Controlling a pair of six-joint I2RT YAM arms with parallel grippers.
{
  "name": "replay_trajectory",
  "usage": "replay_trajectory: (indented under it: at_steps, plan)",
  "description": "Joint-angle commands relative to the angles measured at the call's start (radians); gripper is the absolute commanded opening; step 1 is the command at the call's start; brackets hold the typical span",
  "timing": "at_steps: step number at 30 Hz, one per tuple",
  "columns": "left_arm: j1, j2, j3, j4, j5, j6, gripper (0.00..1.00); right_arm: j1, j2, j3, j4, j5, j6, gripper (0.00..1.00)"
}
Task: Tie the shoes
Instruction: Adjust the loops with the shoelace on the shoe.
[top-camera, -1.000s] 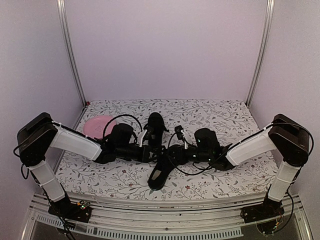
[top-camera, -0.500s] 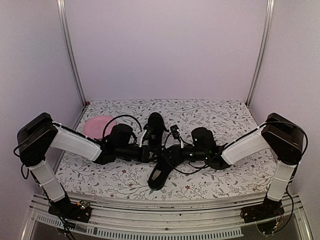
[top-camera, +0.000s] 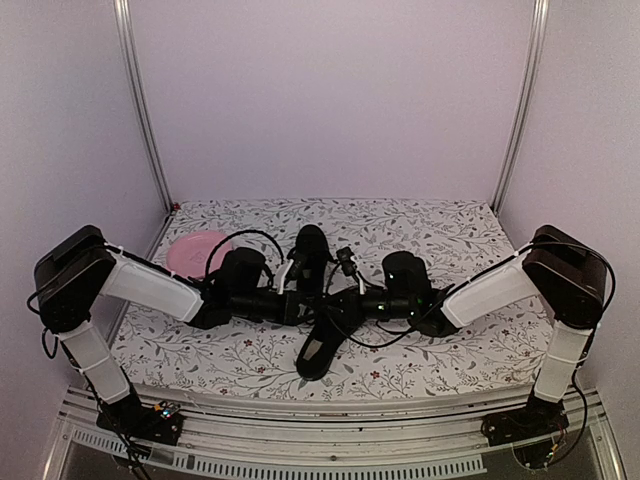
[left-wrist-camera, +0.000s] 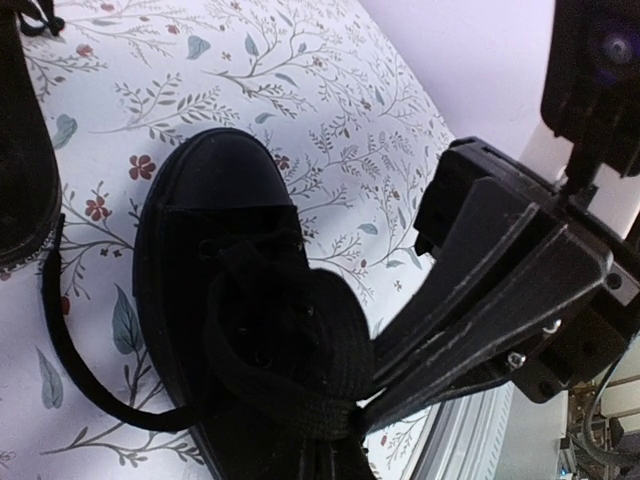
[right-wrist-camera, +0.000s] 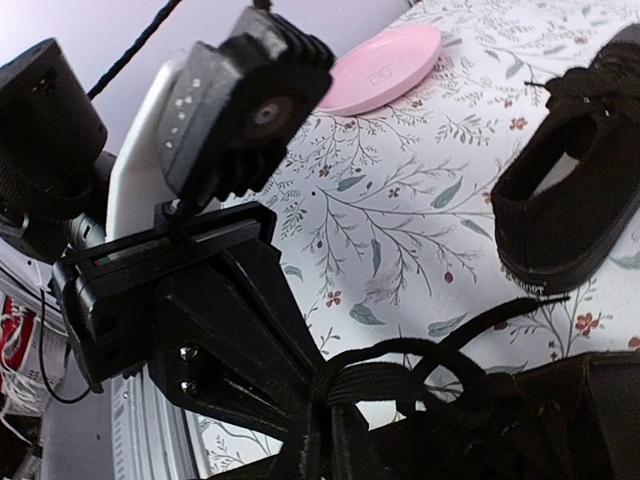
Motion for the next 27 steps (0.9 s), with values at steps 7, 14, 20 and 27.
replay_trajectory:
  at_steps: [7,14,20,27]
  plan:
    - [0.021,-0.028,-0.027,0.076,-0.029,-0.028,0.00,0.007,-0.068,-0.040,-0.019,0.034,-0.054,0.02]
    - [0.035,-0.024,-0.049,0.163,-0.046,-0.097,0.00,0.008,-0.117,-0.098,-0.052,0.011,-0.052,0.02]
    - [0.036,0.003,-0.053,0.218,-0.038,-0.145,0.00,0.013,-0.120,-0.117,-0.074,-0.039,-0.046,0.02]
    - [0.038,0.030,-0.079,0.302,0.016,-0.178,0.00,0.018,-0.145,-0.134,-0.087,0.008,-0.030,0.07]
